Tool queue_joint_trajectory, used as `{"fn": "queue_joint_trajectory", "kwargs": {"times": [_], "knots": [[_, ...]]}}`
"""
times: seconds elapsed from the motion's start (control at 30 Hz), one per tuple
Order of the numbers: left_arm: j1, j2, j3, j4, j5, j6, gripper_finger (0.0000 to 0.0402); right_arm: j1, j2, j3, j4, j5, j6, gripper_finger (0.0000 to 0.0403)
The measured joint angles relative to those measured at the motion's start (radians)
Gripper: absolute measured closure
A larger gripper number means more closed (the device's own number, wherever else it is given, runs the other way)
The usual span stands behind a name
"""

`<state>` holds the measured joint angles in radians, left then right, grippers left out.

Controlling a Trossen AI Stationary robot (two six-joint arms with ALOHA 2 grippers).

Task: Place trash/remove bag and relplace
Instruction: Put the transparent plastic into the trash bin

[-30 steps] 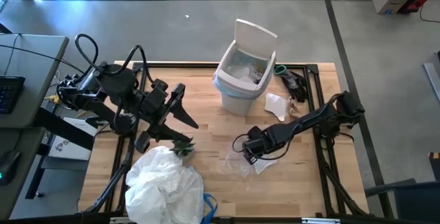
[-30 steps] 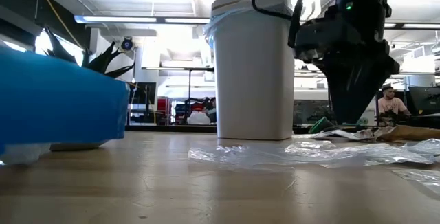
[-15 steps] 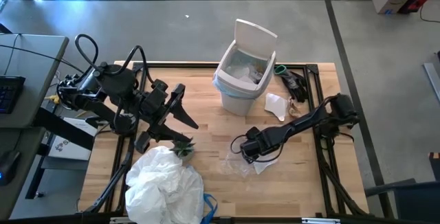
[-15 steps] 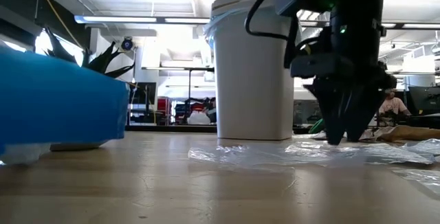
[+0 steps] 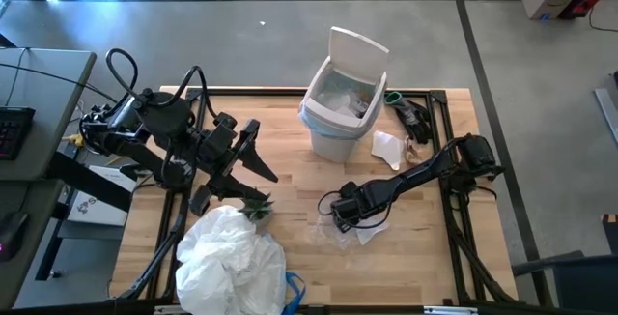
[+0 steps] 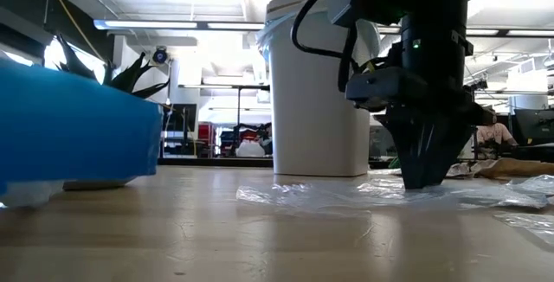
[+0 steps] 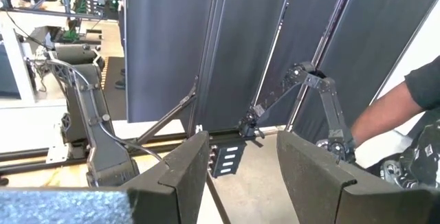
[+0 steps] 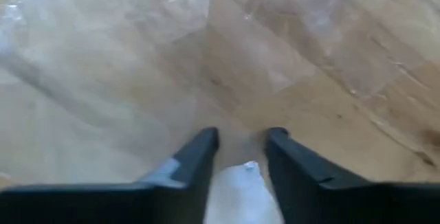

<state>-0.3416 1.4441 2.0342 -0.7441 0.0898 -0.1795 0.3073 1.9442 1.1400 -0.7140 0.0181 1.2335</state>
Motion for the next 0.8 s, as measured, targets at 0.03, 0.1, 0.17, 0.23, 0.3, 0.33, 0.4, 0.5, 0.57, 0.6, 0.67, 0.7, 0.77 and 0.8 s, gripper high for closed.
{"fn": "queue_joint_trajectory", "kwargs": {"times": [0.03, 0.1, 0.17, 0.23, 0.3, 0.33, 0.4, 0.5, 0.57, 0.6, 0.67, 0.7, 0.77, 0.8], "knots": [[0.000, 0.000, 0.000, 0.000, 0.000, 0.000, 0.0245, 0.000, 0.000, 0.000, 0.004, -0.003, 0.000, 0.0314], [0.000, 0.000, 0.000, 0.000, -0.001, 0.000, 0.0245, 0.000, 0.000, 0.000, 0.014, -0.012, -0.002, 0.0367], [0.000, 0.000, 0.000, 0.000, -0.010, 0.000, 0.0245, 0.001, 0.000, -0.001, 0.027, -0.019, -0.010, 0.0392], [0.000, 0.000, 0.000, 0.000, -0.010, -0.001, 0.0245, 0.001, 0.000, -0.001, 0.037, -0.028, -0.010, 0.0394], [0.000, 0.000, 0.000, 0.000, -0.010, -0.003, 0.0245, 0.000, 0.003, 0.017, 0.005, -0.040, -0.014, 0.0400], [0.000, 0.000, 0.000, 0.000, -0.011, -0.003, 0.0245, 0.001, 0.006, 0.031, -0.016, -0.043, -0.024, 0.0401], [0.000, 0.000, 0.000, 0.000, -0.012, -0.003, 0.0245, 0.003, 0.011, 0.074, -0.082, -0.053, -0.050, 0.0402], [0.000, 0.000, 0.000, 0.000, -0.014, -0.003, 0.0245, 0.005, 0.020, 0.157, -0.221, -0.033, -0.098, 0.0403], [0.001, 0.000, 0.000, 0.000, -0.019, -0.003, 0.0245, 0.005, 0.019, 0.219, -0.296, 0.004, -0.125, 0.0403], [0.001, 0.000, 0.000, 0.000, -0.021, -0.003, 0.0245, 0.005, 0.017, 0.253, -0.327, 0.023, -0.136, 0.0403], [0.001, 0.000, 0.000, 0.000, -0.022, -0.003, 0.0245, 0.004, 0.016, 0.313, -0.407, 0.061, -0.164, 0.0403], [0.002, 0.000, 0.000, 0.000, -0.024, -0.002, 0.0245, 0.002, 0.016, 0.340, -0.443, 0.077, -0.179, 0.0403], [0.002, 0.000, 0.000, 0.000, -0.024, 0.002, 0.0245, -0.001, 0.016, 0.389, -0.463, 0.098, -0.196, 0.0403], [0.002, 0.001, 0.000, 0.000, -0.025, 0.005, 0.0245, -0.004, 0.015, 0.412, -0.473, 0.102, -0.206, 0.0403]]}}
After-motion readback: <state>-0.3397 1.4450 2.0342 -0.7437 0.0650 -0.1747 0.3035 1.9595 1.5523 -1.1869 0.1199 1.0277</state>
